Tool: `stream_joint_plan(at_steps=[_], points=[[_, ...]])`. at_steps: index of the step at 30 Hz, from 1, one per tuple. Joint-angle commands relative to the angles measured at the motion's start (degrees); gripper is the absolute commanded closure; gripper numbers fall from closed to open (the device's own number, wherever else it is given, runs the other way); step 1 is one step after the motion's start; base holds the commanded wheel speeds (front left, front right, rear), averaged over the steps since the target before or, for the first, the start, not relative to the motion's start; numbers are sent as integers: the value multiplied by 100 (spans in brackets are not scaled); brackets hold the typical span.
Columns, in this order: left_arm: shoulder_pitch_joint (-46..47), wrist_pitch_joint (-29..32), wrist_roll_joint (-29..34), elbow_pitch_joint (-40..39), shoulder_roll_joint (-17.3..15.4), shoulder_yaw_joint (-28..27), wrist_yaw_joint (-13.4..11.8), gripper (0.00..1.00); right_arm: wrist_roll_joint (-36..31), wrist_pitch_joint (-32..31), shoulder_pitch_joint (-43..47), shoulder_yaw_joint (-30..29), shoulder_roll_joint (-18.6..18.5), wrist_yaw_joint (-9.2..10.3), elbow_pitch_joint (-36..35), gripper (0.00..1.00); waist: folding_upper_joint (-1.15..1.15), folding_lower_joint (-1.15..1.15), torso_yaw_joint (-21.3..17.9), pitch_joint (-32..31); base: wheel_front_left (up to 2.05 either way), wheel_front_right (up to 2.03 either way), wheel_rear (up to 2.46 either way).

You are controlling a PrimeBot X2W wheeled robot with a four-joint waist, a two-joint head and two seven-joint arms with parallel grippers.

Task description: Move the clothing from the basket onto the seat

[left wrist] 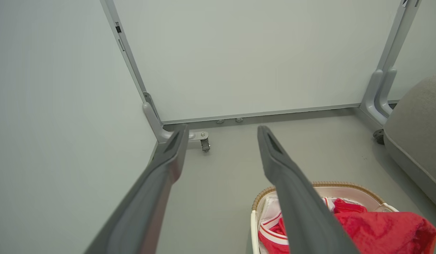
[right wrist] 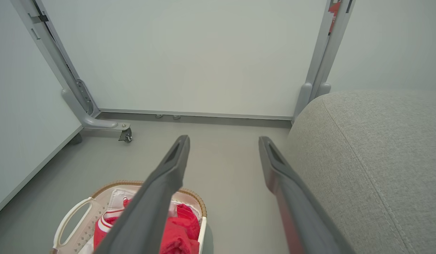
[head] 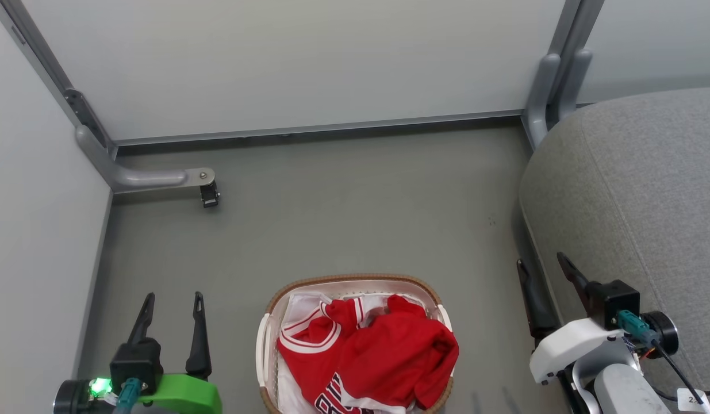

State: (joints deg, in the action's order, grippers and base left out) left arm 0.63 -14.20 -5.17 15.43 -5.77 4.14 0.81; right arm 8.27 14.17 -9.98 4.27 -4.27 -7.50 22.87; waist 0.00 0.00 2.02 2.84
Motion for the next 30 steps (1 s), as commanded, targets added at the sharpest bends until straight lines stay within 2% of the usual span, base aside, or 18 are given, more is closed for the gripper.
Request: stream_joint_plan(at_steps=[1, 8, 30], points=[[-28, -51, 169, 22, 28, 18, 22, 0, -121, 56, -40, 17, -21, 2, -10, 0, 0, 0, -7, 62, 0, 0, 0], [162, -110, 418, 93, 89, 62, 109, 0, -374, 113, -170, 19, -41, 2, -62, 0, 0, 0, -25, 444, 0, 0, 0], [1332, -105, 347, 512, 264, 568, 388, 0, -438, 111, -1024, 7, -82, 2, -407, 0, 0, 0, -187, 2320, 0, 0, 0]])
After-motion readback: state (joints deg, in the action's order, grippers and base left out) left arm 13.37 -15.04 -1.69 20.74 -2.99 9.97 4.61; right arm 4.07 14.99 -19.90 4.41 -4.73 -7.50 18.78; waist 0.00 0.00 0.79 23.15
